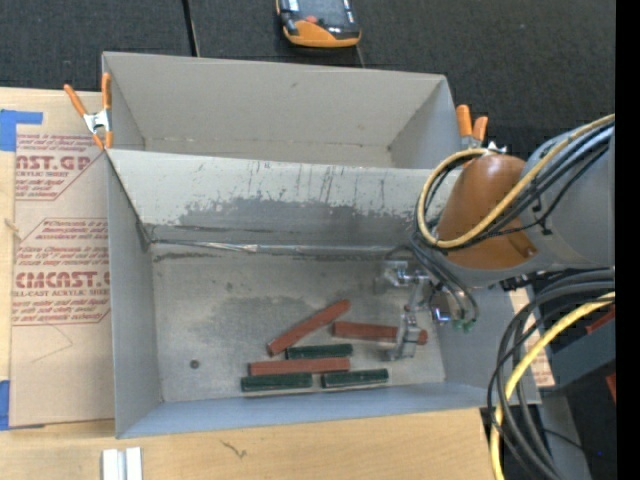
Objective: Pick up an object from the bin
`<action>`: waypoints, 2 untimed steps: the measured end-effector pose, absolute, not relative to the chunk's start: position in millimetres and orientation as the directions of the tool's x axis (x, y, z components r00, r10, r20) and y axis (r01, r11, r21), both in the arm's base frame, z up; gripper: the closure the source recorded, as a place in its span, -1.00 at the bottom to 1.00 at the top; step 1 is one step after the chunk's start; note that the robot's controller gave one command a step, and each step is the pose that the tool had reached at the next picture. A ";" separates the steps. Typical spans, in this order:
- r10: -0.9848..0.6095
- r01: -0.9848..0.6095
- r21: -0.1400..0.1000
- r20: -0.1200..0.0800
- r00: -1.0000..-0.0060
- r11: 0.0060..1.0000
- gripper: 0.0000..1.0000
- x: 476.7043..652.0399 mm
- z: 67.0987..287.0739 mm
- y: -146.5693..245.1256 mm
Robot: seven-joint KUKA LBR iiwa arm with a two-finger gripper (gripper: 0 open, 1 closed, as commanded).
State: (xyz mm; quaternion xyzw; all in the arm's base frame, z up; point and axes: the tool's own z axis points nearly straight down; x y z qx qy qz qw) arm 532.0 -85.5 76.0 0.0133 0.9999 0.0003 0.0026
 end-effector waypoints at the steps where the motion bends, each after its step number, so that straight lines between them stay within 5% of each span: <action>1: 0.032 0.032 0.002 -0.014 -0.999 0.999 1.00 532.7 58.0 -84.7; 2: 0.032 0.032 0.002 -0.015 -0.999 0.999 1.00 532.2 59.4 -84.8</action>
Offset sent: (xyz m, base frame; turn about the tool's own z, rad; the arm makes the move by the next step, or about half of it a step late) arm 0.0000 0.0000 0.0000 0.0000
